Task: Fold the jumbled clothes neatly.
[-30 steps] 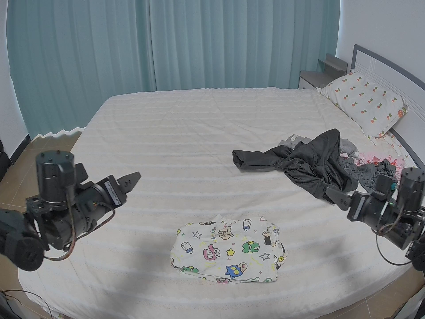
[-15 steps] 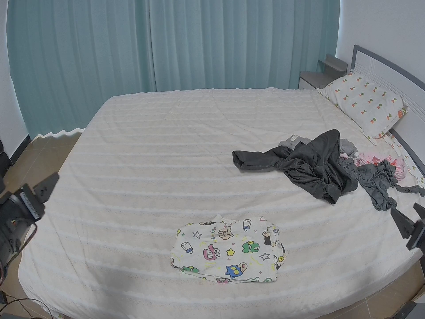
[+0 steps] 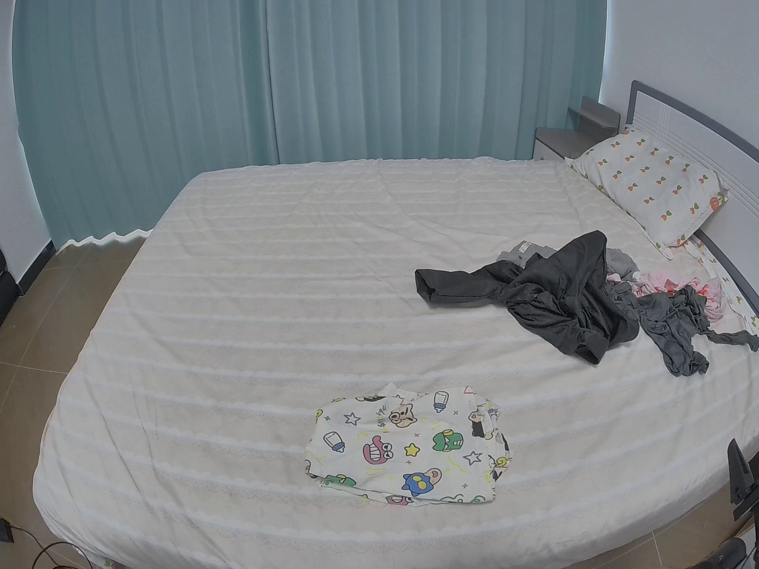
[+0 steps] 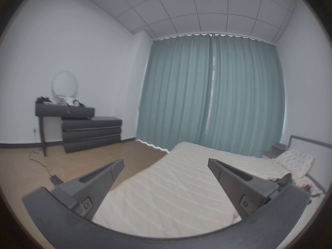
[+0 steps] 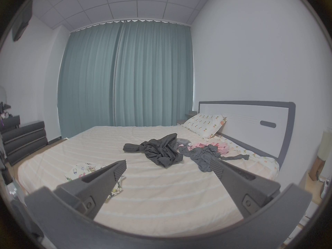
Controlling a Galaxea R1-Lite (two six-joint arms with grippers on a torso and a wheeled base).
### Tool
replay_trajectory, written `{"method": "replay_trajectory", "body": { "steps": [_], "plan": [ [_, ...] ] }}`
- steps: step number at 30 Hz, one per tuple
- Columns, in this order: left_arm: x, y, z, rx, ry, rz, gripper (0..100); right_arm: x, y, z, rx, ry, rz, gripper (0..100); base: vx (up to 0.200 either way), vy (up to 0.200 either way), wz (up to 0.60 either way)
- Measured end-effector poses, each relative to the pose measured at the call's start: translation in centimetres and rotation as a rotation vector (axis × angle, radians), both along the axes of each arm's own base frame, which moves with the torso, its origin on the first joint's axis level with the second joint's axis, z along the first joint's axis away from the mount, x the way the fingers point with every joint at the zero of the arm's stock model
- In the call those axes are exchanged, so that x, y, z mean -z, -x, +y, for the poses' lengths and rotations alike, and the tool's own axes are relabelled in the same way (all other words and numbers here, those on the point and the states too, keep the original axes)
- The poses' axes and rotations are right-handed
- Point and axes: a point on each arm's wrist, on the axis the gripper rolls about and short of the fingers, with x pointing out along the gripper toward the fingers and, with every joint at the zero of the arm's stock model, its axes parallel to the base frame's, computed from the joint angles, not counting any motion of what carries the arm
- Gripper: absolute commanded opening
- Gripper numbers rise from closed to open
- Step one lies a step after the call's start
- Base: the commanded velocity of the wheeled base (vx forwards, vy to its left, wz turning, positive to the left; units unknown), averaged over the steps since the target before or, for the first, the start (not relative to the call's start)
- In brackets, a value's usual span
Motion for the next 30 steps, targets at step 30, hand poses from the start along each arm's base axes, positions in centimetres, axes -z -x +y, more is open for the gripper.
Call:
{"method": "replay_trajectory", "body": {
  "steps": [30],
  "plan": [
    [8.8, -1.6, -1.7, 0.594, -0.155, 0.078, 100, 2.4, 0.9, 0.6, -0.211, -0.039, 0.004, 100, 0.000, 0.000, 0.00]
  ]
}}
